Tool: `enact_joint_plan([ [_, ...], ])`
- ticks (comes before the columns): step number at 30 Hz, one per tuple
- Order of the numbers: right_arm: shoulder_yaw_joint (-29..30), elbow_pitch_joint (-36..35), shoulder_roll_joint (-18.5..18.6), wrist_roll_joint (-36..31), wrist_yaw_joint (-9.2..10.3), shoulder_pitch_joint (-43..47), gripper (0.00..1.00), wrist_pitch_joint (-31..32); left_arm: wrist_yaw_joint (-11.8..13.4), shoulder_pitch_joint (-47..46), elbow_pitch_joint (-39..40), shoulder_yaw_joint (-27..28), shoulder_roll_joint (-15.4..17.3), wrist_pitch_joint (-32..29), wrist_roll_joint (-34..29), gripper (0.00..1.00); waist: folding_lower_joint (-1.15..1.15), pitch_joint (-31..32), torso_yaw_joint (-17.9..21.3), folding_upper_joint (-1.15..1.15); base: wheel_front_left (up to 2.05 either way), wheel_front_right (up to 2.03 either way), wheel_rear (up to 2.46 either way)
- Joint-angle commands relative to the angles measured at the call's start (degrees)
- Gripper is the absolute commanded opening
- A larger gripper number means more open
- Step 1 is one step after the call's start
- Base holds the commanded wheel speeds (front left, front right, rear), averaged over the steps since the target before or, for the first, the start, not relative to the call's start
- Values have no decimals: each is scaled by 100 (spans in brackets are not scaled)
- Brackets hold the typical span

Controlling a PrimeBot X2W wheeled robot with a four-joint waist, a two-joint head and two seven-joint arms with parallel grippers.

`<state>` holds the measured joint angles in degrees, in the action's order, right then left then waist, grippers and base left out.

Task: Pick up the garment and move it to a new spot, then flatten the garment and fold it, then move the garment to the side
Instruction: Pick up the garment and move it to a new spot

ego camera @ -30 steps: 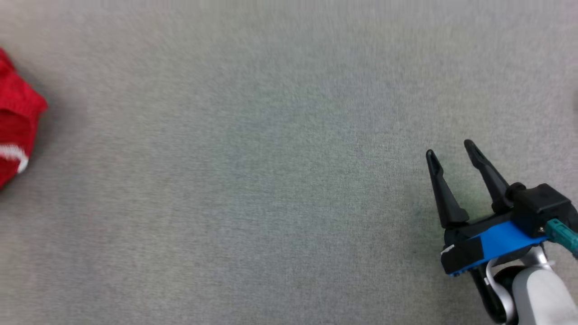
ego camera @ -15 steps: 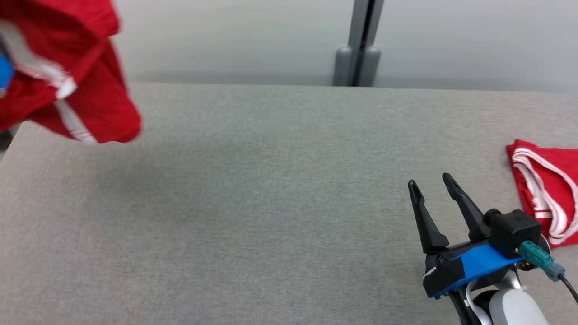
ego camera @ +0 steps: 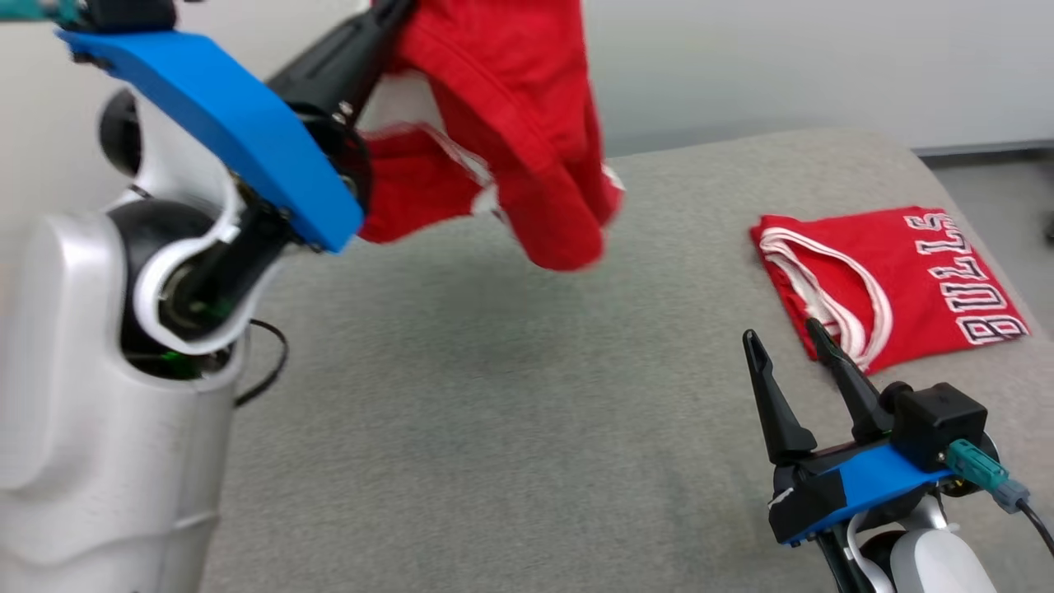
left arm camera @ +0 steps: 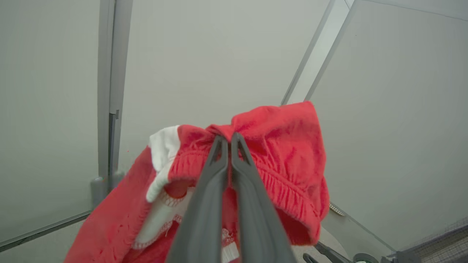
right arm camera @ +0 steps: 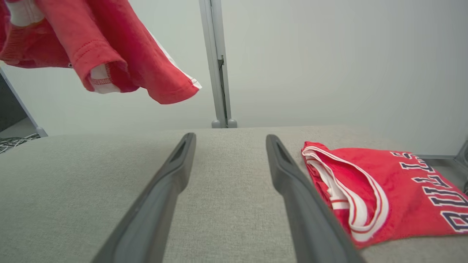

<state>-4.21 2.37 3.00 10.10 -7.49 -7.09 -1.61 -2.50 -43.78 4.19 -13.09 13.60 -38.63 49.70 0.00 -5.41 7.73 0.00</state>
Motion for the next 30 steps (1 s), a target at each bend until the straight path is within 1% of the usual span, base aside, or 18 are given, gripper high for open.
enact_joint_plan([
  [1,13,-50,-3,-7,-1,8,100,-8,-17,134,4,-87,-121,64,54,0,0,47,226,0,0,0,0],
  [3,20,-65,-5,-9,-1,5,100,7,-29,345,-65,-251,-258,93,60,0,0,-9,391,0,0,0,0],
  [5,33,-87,-4,-4,-1,5,100,25,-39,560,-173,-415,-214,115,-113,0,0,-92,538,0,0,0,0],
  [9,70,-145,-8,-21,-1,11,100,36,-124,1095,-637,-862,78,296,-729,0,0,-293,736,0,0,0,0],
  [11,78,-150,-8,-4,-1,-18,100,28,-129,1295,-1007,-1066,299,521,-1210,0,0,-401,787,0,0,0,0],
  [13,79,-165,-8,-3,-1,-40,100,10,-121,1467,-1423,-1259,377,784,-1567,0,0,-496,801,0,0,0,0],
  [15,53,-159,-8,8,-1,-66,100,15,-75,1591,-1854,-1328,344,1152,-1787,0,0,-560,792,0,0,0,0],
  [16,44,-151,-8,22,-1,-85,100,14,-57,1625,-2046,-1343,321,1393,-1872,35,0,-581,782,0,0,0,0],
  [17,36,-149,-9,30,-2,-99,100,11,-28,1700,-2266,-1352,270,1557,-1882,100,0,-600,762,0,0,0,0],
  [19,51,-139,-8,32,-1,-89,100,7,-40,1802,-2560,-1323,108,1854,-1815,100,0,-605,693,0,0,0,0],
  [21,66,-138,-9,10,-1,-64,100,18,-63,1820,-2654,-1196,-16,2363,-1758,100,0,-588,611,0,0,0,0],
  [23,89,-137,-7,-9,-1,-32,100,22,-90,1973,-2692,-1105,-75,2887,-1739,100,0,-548,508,0,0,0,0],
  [27,161,-153,-9,-15,-1,57,100,32,-76,2292,-2553,-924,-85,3868,-1813,100,0,-430,237,0,0,0,0],
  [30,224,-184,-8,-29,-1,111,100,43,26,2558,-2399,-832,21,4475,-1950,100,0,-322,24,0,0,0,0],
])
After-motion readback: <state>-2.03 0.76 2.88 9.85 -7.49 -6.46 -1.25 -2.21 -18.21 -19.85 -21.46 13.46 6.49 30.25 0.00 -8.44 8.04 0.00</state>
